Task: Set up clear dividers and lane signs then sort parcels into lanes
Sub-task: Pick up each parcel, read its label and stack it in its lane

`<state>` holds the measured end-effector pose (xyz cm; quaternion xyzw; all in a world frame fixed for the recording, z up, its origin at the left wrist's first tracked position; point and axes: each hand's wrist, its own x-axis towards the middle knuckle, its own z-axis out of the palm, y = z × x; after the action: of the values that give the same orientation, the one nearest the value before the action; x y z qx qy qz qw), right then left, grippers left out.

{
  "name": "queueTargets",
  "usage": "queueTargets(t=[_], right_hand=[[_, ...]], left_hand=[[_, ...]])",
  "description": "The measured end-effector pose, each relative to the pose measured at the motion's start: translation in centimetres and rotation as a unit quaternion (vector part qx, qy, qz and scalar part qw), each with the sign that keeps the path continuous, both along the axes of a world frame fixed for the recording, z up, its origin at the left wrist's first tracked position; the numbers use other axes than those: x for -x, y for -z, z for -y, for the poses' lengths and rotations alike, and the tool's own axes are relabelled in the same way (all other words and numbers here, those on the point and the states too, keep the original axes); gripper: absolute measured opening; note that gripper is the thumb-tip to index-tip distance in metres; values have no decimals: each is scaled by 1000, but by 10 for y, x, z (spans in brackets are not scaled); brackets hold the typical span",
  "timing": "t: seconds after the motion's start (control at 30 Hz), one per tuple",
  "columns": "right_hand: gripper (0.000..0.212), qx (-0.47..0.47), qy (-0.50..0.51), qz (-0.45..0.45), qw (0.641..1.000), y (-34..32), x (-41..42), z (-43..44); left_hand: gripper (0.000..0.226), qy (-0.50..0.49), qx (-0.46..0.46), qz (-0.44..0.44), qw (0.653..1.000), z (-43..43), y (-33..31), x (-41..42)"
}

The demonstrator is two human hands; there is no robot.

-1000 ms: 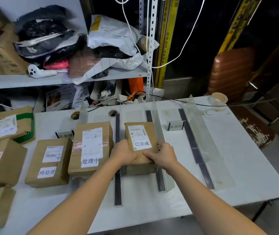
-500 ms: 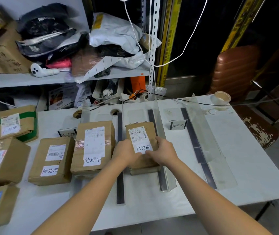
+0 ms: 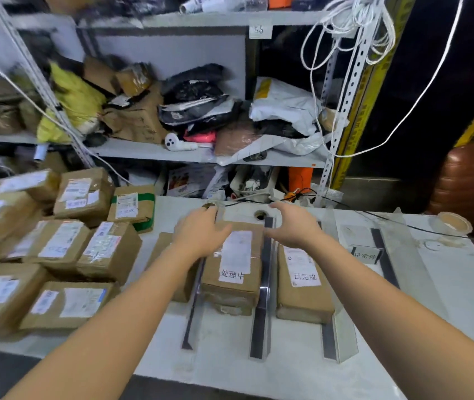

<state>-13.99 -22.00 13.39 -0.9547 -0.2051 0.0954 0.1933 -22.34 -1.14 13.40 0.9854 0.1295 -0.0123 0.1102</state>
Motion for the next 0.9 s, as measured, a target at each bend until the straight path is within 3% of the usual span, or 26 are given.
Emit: queueTargets(t=[0.33,0.57,0.77,0.9], right_hand=[[73,22,-75,38,996,-18,29,-164],[73,31,-56,13,998,4,51,-293],[72,32,-26,-48,998,52,70,-369],[72,37,-2,-96,995,85,80,-393]], left_hand=[[71,-69,-74,5,995,-183,-8,59],[63,-69,-94,-4,993,-327,19,86],[77,-48,15,-60,997,-388,73,94],[58,-16,26,-68,997,-398,107,91]])
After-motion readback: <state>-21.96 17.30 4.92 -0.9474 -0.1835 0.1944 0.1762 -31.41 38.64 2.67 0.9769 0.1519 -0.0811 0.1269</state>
